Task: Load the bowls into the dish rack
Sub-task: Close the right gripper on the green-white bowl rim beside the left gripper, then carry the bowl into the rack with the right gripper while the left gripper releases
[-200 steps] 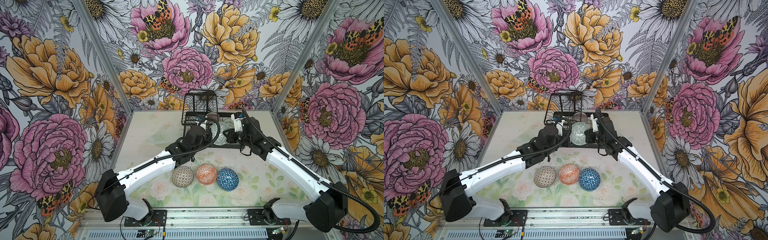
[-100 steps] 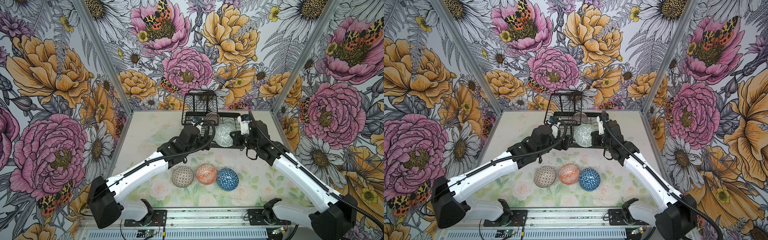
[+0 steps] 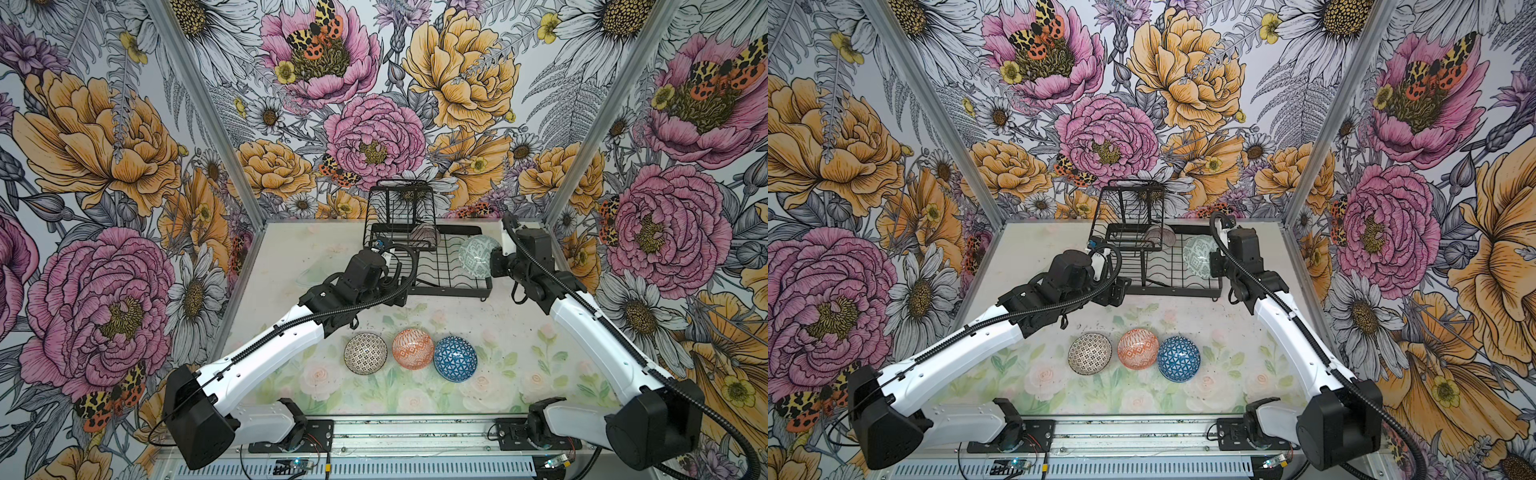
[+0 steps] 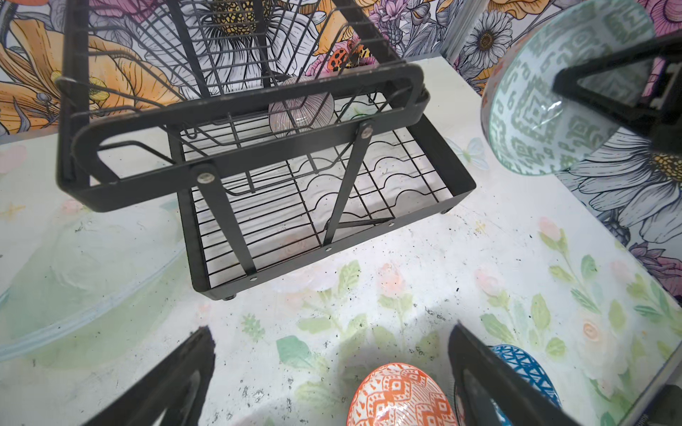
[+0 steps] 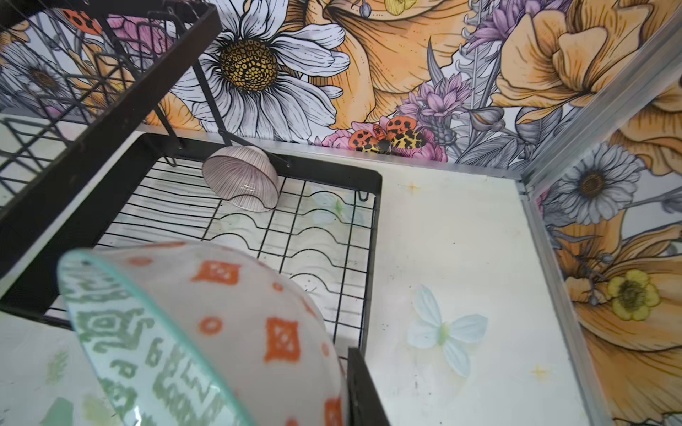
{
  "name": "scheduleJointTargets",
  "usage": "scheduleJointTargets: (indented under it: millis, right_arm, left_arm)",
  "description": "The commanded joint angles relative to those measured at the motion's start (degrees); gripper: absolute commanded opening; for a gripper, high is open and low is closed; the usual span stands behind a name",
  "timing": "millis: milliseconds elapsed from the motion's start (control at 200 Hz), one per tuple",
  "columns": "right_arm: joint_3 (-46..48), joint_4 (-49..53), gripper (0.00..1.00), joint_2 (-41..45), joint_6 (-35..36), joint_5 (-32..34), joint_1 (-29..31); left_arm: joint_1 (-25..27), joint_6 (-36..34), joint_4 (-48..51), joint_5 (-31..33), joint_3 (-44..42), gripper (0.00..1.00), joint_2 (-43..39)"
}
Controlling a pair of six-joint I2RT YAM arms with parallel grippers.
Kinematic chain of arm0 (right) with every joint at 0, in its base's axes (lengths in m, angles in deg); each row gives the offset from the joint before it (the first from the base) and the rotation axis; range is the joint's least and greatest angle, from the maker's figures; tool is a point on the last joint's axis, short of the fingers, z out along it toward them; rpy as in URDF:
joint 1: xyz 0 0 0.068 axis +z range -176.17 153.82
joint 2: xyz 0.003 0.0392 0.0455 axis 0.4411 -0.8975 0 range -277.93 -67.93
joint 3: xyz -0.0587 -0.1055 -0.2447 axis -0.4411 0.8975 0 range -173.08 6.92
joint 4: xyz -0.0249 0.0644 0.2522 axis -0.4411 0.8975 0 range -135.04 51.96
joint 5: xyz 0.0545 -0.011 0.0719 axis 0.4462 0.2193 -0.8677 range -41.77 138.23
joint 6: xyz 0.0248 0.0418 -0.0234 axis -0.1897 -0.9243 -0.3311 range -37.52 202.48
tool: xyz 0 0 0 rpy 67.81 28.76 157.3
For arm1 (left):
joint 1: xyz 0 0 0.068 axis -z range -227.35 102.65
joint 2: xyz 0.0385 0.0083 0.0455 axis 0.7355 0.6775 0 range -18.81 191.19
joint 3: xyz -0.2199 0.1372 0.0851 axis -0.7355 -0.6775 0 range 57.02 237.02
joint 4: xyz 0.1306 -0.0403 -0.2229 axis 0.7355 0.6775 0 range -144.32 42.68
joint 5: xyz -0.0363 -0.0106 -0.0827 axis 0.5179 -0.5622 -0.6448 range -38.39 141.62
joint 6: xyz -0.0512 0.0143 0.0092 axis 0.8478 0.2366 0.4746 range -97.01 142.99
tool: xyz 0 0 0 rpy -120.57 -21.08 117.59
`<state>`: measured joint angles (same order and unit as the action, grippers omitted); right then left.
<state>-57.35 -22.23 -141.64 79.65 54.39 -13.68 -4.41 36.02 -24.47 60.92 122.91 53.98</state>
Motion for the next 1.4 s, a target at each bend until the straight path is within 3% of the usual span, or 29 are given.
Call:
scheduleJointTargets:
  millis: [0, 135, 440, 891, 1396]
  right_arm:
    - [-4.24, -8.10, 0.00, -2.83, 8.77, 3.85, -1.69]
    - [-6.72, -13.06, 0.00, -7.67, 15.93, 4.78, -2.74]
    - [-5.84, -34.34, 0.00, -18.71, 34.83, 4.49, -3.07]
    - [-11.32, -53.98, 0.00, -37.47, 41.19, 0.95, -4.19]
    - [-14.00, -67.15, 0.00, -49.18, 52.75, 2.10, -3.51]
  left_arm:
    - [-1.42, -0.66, 0.38, -3.44, 0.40, 0.99, 0.85]
    - [-2.50, -0.78, 0.35, -5.45, 1.25, 0.99, 1.60]
    - [-4.05, -2.92, -0.04, -7.98, 2.83, 0.99, 3.31]
    - [-4.29, -2.08, 0.52, -8.34, 4.10, 0.99, 4.38]
    - [-4.62, -3.36, 2.41, -9.95, 5.61, 0.99, 6.65]
